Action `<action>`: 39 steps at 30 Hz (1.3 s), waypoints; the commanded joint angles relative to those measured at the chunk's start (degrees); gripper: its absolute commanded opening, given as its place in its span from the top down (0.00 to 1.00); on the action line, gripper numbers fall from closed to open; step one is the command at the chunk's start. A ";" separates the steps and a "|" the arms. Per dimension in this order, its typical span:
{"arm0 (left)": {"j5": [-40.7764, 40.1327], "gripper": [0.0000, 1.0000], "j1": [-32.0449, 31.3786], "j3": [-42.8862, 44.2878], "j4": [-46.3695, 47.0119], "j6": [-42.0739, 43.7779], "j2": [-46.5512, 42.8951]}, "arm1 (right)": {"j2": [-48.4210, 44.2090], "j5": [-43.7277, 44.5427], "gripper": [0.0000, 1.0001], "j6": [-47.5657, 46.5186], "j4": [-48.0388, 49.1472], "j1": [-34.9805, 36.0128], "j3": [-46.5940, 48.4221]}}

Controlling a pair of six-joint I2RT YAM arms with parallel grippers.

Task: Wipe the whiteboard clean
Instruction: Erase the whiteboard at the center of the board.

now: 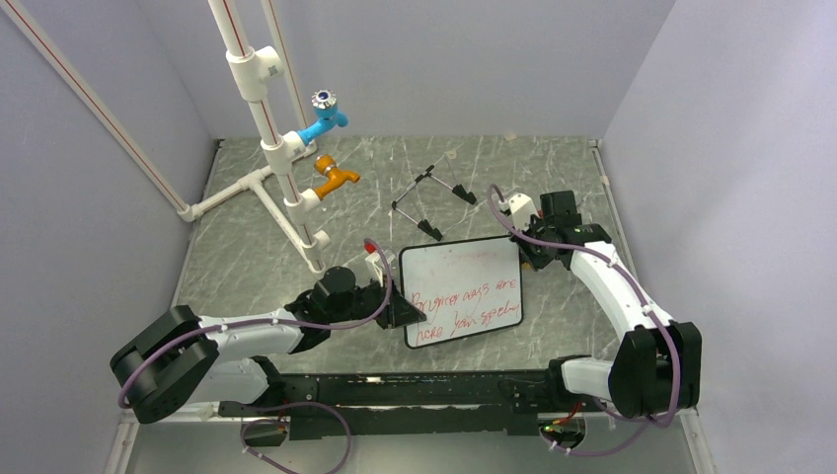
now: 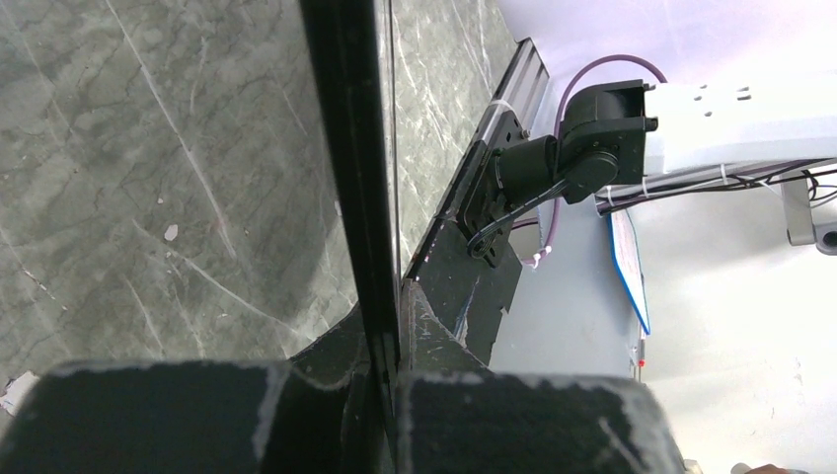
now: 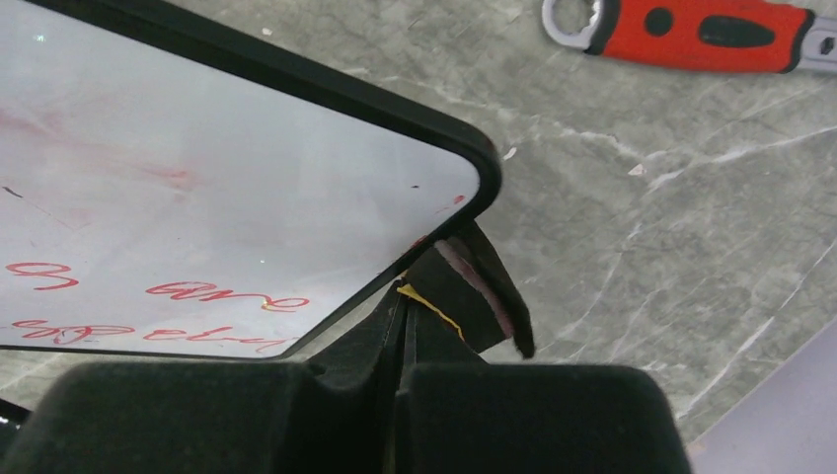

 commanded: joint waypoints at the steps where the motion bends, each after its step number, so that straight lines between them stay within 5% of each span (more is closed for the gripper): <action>1: 3.11 1.00 -0.41 1.71 9.62 1.93 -1.43 | 0.60 1.94 1.00 0.20 -1.79 1.44 0.44; 18: -3.67 1.00 2.29 -1.76 4.87 -0.06 -5.78 | -6.16 -1.04 1.00 -2.62 -4.69 -8.57 3.48; 24: -3.23 1.00 2.52 -2.22 5.77 -0.16 -5.98 | 2.80 -4.48 1.00 -7.43 -12.30 -10.50 2.81; 29: -3.60 1.00 2.63 -2.41 4.47 0.38 -7.70 | 10.00 -3.56 1.00 -6.72 -6.59 -10.49 0.25; 39: -5.13 1.00 3.06 -3.06 1.05 1.87 -11.03 | 17.17 -9.07 0.77 -3.42 -2.32 -10.45 3.27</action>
